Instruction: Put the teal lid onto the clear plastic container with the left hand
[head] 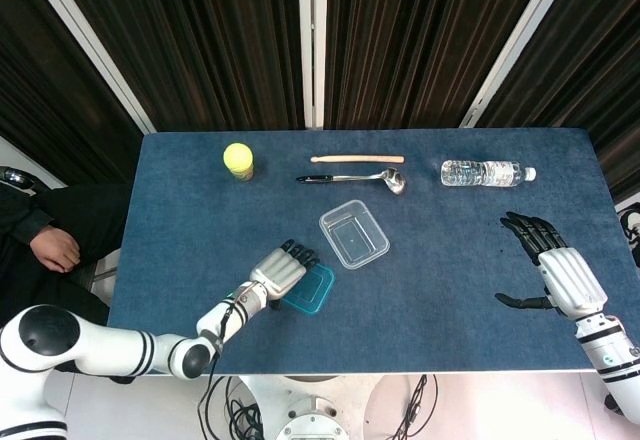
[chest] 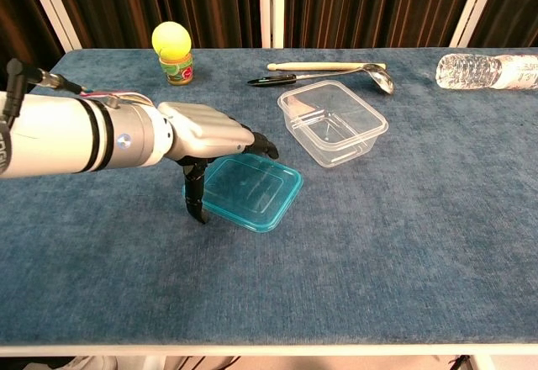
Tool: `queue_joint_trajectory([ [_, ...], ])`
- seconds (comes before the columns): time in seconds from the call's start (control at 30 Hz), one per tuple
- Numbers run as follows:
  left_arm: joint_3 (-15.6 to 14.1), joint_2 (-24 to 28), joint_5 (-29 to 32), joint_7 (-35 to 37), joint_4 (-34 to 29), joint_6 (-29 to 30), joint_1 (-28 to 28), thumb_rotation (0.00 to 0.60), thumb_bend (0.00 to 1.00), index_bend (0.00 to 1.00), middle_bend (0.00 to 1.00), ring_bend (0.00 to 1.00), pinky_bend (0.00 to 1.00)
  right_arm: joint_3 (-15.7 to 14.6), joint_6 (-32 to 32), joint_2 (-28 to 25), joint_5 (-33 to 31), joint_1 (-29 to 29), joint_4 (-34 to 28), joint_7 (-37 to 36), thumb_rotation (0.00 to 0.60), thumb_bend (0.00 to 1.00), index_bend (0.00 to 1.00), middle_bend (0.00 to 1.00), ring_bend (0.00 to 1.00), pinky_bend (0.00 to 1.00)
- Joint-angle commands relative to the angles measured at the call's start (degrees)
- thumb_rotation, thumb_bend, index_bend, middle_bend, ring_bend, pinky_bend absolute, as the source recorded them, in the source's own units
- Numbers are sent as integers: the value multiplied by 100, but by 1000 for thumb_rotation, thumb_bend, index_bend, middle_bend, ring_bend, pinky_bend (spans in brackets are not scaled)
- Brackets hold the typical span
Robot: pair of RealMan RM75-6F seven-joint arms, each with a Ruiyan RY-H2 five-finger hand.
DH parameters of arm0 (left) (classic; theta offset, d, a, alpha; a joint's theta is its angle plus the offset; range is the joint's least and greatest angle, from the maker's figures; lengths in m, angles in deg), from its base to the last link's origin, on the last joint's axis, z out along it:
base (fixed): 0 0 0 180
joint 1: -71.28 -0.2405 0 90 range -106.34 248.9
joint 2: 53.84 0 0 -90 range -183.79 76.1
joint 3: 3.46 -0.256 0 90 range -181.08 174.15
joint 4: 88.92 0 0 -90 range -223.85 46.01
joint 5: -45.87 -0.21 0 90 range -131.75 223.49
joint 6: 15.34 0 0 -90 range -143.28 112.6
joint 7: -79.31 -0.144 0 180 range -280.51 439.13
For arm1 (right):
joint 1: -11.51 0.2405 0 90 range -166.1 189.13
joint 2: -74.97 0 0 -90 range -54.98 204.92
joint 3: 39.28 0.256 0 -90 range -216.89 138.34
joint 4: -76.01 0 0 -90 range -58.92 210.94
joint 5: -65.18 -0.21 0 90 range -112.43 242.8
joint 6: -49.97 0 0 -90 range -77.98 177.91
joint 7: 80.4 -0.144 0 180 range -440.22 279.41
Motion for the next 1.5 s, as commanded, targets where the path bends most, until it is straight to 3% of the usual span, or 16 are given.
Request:
queue_joint_trajectory([
  [0.03, -68, -32, 149, -72, 21, 43, 103, 600, 17, 60, 11, 0, 33, -14, 11, 17, 3, -17, 51, -62, 600, 26, 0, 36, 0, 0],
  [0.23, -151, -85, 209, -46, 10, 183, 169, 600, 44, 106, 72, 2, 51, -38, 58, 53, 11, -59, 171, -206, 600, 26, 0, 36, 0, 0],
  [0.37, -176, -168, -35, 94, 115, 251, 113, 600, 148, 215, 195, 78, 130, -59, 37, 89, 15, -64, 244, -279, 600, 26, 0, 36, 0, 0],
  [0.57, -264, -77, -777, 353, 122, 334, -38, 600, 271, 345, 333, 213, 270, -89, -105, 102, -52, -40, 341, -454, 600, 26, 0, 36, 0, 0],
  [0.67, -312, 98, -1328, 568, 11, 419, -166, 600, 302, 358, 355, 224, 280, -146, -411, 49, -59, 79, 363, -580, 600, 26, 0, 48, 0, 0],
  [0.77, -362, 309, -1932, 865, -142, 564, -341, 600, 311, 363, 363, 224, 271, -209, -929, -70, 37, 367, 346, -898, 600, 41, 0, 68, 0, 0],
  [0.9, -404, 579, -2521, 1266, -362, 743, -570, 600, 312, 365, 369, 224, 266, -107, -1722, -43, 42, 956, 421, -1703, 600, 216, 0, 118, 0, 0],
  [1.07, -440, 828, -2993, 1513, -626, 910, -781, 600, 312, 365, 369, 223, 262, 165, -3101, 325, -215, 1958, 890, -2586, 600, 293, 0, 157, 0, 0],
  [1.27, -470, 970, -3300, 1593, -762, 963, -949, 600, 312, 365, 369, 224, 257, 436, -4264, 1026, -421, 2936, 1522, -3202, 600, 306, 0, 190, 0, 0],
  [1.5, -396, 1011, -3413, 1655, -723, 905, -1044, 600, 312, 365, 369, 224, 256, 593, -5198, 1707, -730, 3649, 2291, -3480, 600, 273, 0, 194, 0, 0],
])
